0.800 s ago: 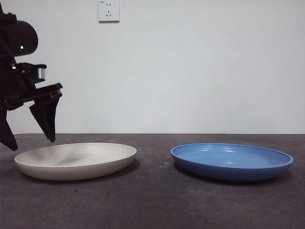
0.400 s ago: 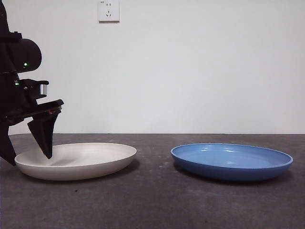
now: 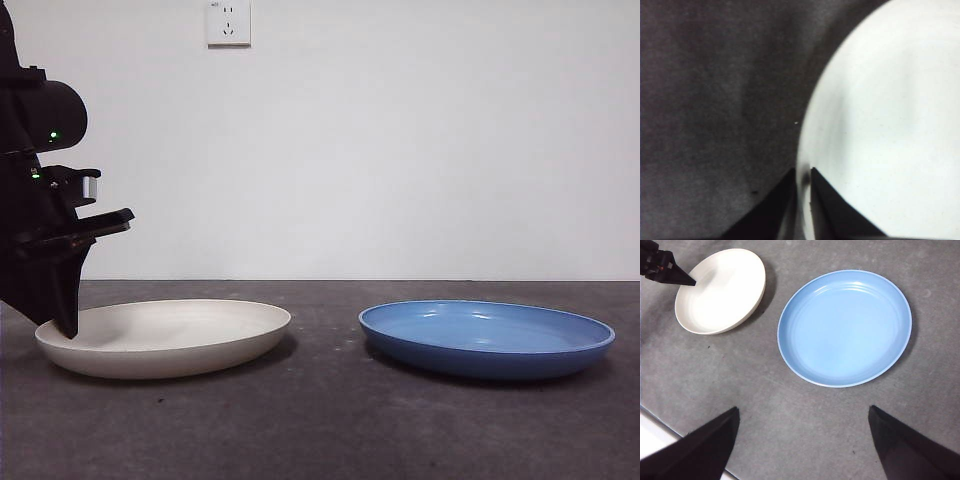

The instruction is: Pick up the white plate, put it on the blue plate, put it on desk

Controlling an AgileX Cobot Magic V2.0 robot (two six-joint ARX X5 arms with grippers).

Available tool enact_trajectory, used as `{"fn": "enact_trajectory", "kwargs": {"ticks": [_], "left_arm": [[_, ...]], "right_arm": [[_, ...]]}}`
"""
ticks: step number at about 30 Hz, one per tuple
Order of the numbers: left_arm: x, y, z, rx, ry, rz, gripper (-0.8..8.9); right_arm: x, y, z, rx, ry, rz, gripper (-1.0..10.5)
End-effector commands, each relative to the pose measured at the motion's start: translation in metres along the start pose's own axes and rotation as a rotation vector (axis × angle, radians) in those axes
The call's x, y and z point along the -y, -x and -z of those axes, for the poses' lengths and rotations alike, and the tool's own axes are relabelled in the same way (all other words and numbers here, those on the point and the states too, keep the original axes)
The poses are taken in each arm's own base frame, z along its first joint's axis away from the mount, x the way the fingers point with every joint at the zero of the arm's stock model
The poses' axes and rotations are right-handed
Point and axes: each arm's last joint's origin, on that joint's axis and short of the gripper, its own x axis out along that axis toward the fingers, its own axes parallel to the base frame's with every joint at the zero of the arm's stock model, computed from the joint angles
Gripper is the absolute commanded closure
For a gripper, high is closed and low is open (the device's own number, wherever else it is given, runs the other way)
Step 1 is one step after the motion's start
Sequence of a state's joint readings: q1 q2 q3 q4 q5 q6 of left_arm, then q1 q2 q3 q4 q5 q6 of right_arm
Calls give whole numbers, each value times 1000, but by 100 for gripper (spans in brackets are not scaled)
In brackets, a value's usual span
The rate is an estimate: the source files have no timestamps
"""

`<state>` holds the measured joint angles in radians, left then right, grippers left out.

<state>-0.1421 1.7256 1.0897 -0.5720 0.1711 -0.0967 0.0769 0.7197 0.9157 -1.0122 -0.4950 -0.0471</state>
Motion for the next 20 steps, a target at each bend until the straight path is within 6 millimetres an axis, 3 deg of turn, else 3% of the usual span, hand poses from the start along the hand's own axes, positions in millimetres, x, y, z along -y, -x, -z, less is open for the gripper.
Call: {"fn": "enact_trajectory", "kwargs": {"ticks": [1, 7, 11, 20], "left_arm": [[1, -2, -5, 11, 22, 3, 802], [2, 3, -7, 24, 50, 5, 803], [5, 17, -11, 51, 45, 31, 803], [30, 81, -21, 222, 45, 154, 803]], "right_arm": [[-1, 2, -4, 20, 3, -2, 532], [-1, 2, -4, 21, 4, -2, 532], [-1, 2, -4, 22, 4, -2, 532], [-1, 3, -5, 25, 5, -2, 532]]}}
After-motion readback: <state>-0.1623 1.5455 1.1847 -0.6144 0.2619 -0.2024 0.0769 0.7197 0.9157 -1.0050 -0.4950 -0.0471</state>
